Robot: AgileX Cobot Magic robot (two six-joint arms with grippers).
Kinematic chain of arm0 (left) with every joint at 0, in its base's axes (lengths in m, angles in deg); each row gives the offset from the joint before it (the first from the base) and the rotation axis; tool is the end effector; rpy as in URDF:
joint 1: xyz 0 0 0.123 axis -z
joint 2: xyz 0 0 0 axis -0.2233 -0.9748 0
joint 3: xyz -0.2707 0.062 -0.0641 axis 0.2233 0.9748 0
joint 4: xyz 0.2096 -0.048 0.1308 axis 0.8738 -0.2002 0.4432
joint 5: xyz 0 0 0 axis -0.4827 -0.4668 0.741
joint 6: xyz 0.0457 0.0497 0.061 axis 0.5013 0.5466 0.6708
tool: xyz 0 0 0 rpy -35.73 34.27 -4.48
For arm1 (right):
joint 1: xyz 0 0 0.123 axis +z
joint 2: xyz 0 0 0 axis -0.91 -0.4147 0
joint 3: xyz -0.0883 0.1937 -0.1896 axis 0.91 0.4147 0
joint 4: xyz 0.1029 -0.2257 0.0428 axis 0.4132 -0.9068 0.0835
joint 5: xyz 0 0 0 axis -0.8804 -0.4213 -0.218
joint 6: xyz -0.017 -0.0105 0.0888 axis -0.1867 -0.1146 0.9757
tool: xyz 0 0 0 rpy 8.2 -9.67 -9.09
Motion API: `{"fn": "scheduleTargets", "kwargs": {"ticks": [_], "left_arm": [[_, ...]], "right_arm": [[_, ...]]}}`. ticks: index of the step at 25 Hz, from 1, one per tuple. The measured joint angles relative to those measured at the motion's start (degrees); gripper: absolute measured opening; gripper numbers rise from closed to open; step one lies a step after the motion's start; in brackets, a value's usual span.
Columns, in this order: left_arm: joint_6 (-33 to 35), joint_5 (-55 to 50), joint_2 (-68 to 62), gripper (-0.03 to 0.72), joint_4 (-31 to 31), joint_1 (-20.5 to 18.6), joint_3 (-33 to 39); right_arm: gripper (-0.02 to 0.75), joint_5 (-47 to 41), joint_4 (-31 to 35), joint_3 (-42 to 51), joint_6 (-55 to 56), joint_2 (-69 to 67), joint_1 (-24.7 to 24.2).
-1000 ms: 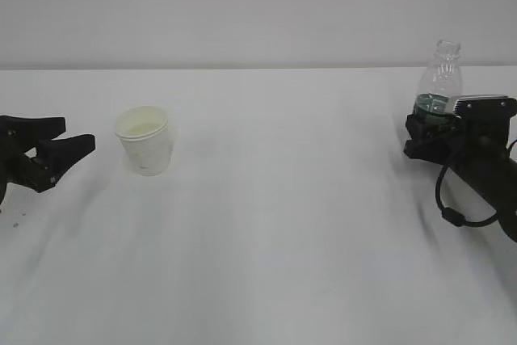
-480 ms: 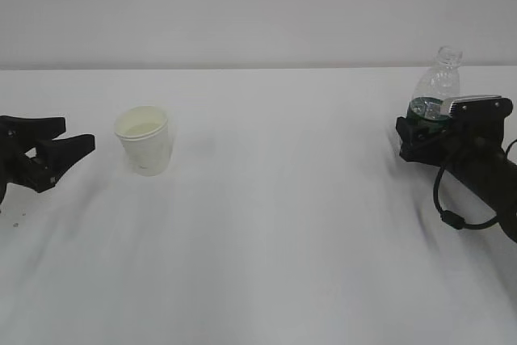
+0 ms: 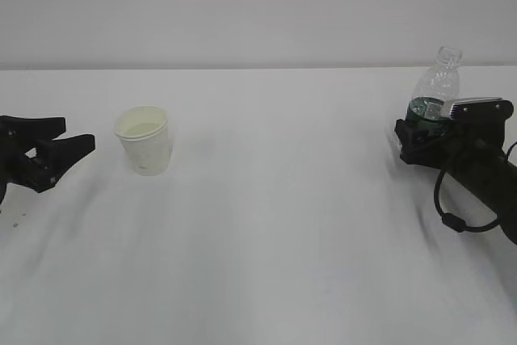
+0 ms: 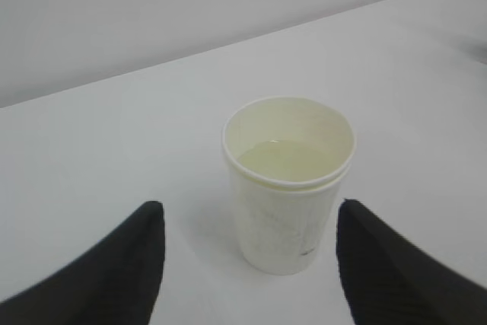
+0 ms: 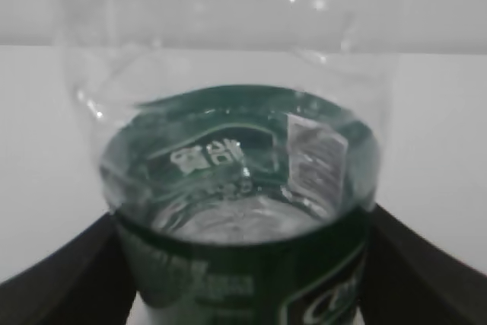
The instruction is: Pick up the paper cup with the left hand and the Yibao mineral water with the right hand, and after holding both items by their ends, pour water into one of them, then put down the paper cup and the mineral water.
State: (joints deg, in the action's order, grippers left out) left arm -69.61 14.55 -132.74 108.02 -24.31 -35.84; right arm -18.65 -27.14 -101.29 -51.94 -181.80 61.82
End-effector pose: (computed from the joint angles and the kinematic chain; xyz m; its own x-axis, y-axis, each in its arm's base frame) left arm 0.3127 -0.0038 0.1229 -0.1865 0.0851 -0.9788 0.5810 0.8129 -0.0400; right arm 0.3893 -0.0043 0.0508 -0.1891 -0.0263 -0.9816 -0.1675 0.9859 0.0059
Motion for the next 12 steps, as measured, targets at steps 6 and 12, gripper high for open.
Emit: {"fn": "scheduleTargets", "kwargs": {"ticks": [6,12], "left_arm": [[0.0,0.0,0.0,0.502,0.0,0.0,0.0],[0.0,0.0,0.0,0.502,0.0,0.0,0.0]], "right_arm": [[0.605,0.1,0.1,1.2,0.1,0.0,0.0],[0.605,0.1,0.3,2.1,0.1,1.5,-0.1]]}}
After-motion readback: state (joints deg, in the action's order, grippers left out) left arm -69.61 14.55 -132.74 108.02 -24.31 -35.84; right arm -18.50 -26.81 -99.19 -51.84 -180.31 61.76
